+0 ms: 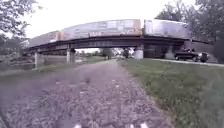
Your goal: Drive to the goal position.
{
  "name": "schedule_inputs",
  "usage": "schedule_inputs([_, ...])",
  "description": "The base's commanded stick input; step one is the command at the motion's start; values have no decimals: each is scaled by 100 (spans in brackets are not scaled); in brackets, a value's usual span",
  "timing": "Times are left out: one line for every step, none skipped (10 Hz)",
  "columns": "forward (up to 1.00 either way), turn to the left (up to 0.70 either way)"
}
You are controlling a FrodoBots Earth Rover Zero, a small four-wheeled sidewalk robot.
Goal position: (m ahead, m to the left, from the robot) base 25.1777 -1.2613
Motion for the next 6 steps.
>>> schedule_inputs([70,0])
schedule_inputs([70,0])
schedule_inputs([70,0])
schedule_inputs([70,0])
schedule_inputs([70,0])
schedule_inputs([70,0])
